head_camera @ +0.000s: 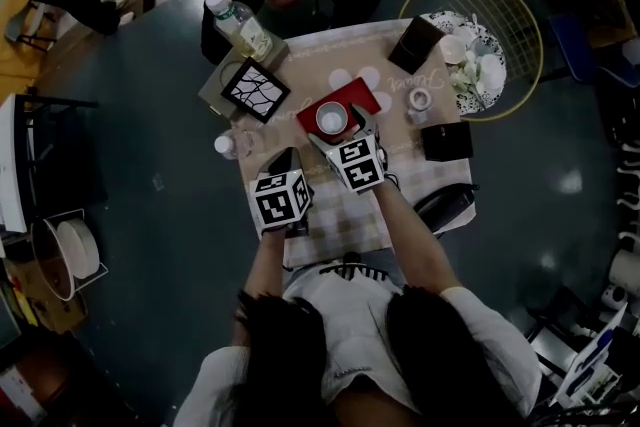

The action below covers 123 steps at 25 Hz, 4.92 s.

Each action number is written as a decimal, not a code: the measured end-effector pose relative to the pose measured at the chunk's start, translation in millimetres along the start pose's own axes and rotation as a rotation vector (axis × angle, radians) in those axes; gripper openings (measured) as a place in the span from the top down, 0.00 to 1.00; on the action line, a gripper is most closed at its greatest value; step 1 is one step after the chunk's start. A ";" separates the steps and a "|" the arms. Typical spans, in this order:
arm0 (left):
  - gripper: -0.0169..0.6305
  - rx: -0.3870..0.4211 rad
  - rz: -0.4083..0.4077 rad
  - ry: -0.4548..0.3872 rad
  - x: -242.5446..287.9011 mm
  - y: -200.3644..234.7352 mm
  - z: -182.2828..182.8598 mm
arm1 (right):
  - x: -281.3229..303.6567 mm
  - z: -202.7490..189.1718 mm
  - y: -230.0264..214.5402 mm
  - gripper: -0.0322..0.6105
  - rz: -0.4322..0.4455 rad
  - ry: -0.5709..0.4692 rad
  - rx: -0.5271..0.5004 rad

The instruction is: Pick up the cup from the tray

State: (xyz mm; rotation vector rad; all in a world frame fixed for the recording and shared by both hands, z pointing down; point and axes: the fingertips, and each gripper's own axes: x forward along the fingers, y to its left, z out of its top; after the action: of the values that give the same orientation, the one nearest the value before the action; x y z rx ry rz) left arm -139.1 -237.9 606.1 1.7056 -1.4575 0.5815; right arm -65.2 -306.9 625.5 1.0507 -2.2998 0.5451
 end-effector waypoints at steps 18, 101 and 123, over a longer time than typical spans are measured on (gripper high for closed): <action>0.96 0.018 0.020 0.022 35.5 6.1 10.7 | 40.3 -25.0 -5.3 0.27 0.047 0.101 0.080; 0.96 0.090 -0.242 0.043 2.7 -104.6 -38.2 | -144.8 -55.1 -49.1 0.32 -0.174 -0.078 0.109; 0.96 0.108 -0.321 -0.093 -64.7 -126.3 -46.6 | -190.0 -57.2 26.3 0.94 -0.205 -0.079 0.060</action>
State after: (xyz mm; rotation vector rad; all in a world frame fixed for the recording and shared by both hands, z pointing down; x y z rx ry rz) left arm -25.5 -160.1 548.2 2.0242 -1.1969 0.4169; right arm 35.6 -152.8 546.9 1.3399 -2.2202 0.5002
